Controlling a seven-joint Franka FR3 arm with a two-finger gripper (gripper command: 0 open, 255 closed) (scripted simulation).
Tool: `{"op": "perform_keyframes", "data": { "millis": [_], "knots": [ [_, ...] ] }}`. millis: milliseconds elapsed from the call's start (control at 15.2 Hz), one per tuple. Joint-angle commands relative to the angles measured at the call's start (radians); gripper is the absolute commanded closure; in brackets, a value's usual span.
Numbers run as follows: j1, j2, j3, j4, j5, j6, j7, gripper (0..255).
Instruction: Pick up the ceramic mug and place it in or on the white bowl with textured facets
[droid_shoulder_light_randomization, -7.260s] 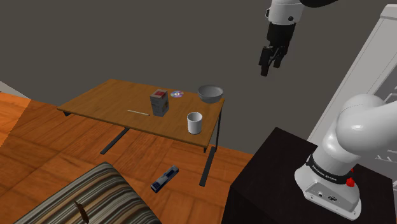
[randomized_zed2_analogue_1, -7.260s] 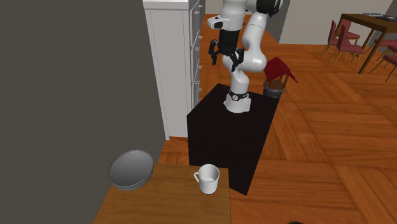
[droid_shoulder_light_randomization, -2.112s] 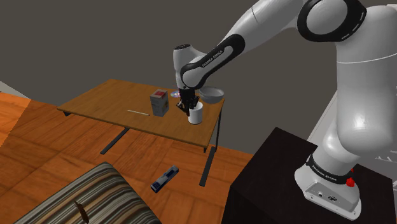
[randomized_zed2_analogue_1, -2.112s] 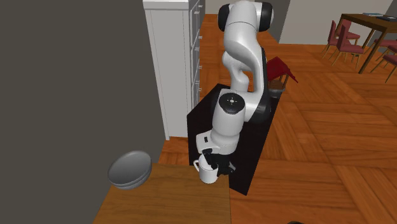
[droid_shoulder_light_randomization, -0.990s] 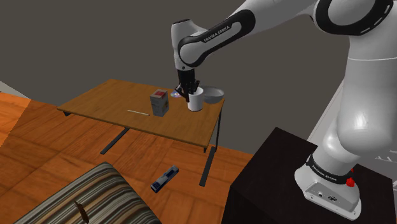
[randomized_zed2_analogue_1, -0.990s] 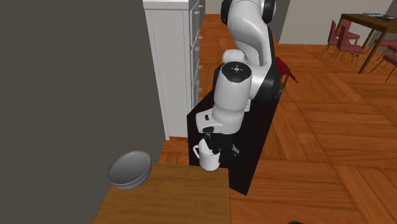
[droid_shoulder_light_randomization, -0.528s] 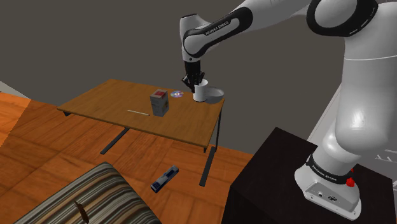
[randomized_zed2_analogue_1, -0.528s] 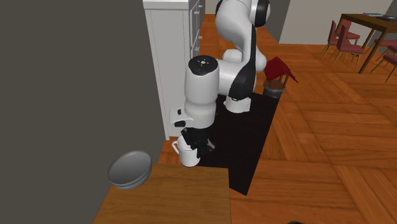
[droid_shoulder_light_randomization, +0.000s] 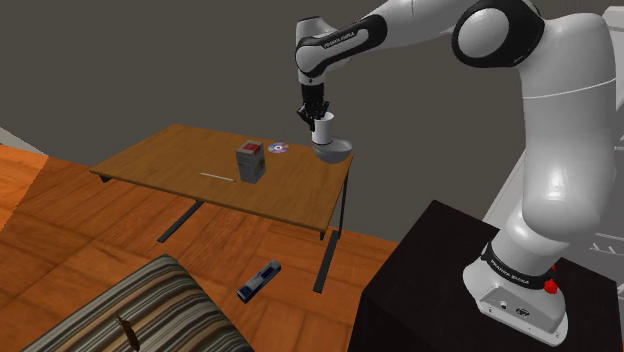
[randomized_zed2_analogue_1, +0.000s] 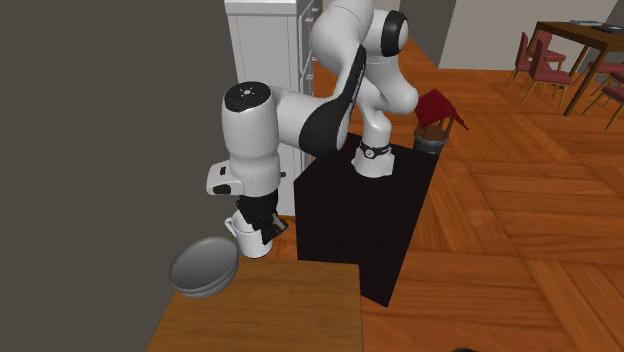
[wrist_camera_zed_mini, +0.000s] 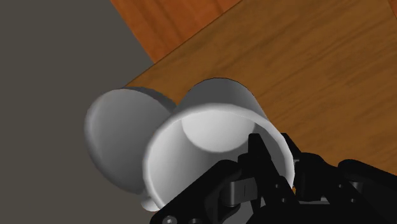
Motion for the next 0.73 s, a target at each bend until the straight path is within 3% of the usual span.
{"op": "perform_keyframes", "data": {
  "millis": [0, 396, 660],
  "knots": [
    [-0.025, 0.037, -0.010, 0.059, 0.002, -0.020, -0.040, 255],
    [-0.092, 0.199, -0.035, 0.337, 0.010, -0.128, -0.148, 255],
    [-0.133, 0.382, -0.048, 0.659, 0.015, -0.261, -0.219, 255]
  ]
}}
